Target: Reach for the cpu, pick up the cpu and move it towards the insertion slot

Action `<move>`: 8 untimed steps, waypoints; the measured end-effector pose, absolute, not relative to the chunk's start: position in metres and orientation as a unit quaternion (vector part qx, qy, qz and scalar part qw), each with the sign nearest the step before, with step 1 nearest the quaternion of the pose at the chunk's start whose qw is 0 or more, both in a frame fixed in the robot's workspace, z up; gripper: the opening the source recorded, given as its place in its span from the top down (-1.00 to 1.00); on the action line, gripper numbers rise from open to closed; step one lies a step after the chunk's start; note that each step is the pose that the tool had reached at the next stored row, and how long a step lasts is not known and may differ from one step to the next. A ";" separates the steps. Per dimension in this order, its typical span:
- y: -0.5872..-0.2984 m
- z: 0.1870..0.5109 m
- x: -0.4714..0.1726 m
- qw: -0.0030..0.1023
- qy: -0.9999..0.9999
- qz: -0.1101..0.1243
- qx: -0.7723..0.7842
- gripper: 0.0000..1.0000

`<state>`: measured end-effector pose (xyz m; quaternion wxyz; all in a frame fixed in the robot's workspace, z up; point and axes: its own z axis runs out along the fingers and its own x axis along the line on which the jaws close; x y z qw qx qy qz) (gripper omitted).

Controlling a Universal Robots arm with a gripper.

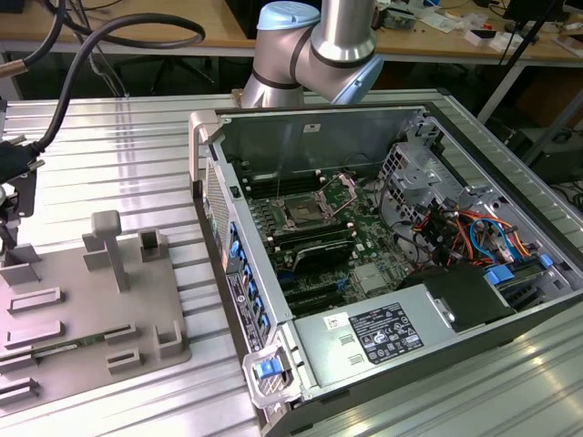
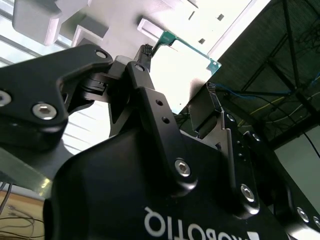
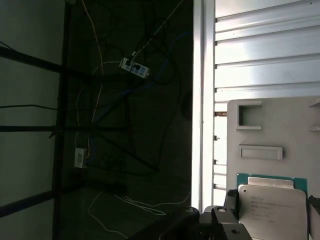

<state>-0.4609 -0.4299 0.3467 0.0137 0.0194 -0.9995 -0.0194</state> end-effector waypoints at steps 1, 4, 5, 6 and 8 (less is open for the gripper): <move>-0.430 0.347 -0.461 0.014 -1.000 -0.019 0.019 -0.09; -0.430 0.348 -0.461 0.014 -1.000 -0.019 0.019 -0.09; -0.430 0.348 -0.461 0.014 -1.000 -0.019 0.019 -0.09; -0.430 0.348 -0.461 0.014 -1.000 -0.019 0.019 -0.09; -0.430 0.348 -0.461 0.014 -1.000 -0.019 0.019 -0.09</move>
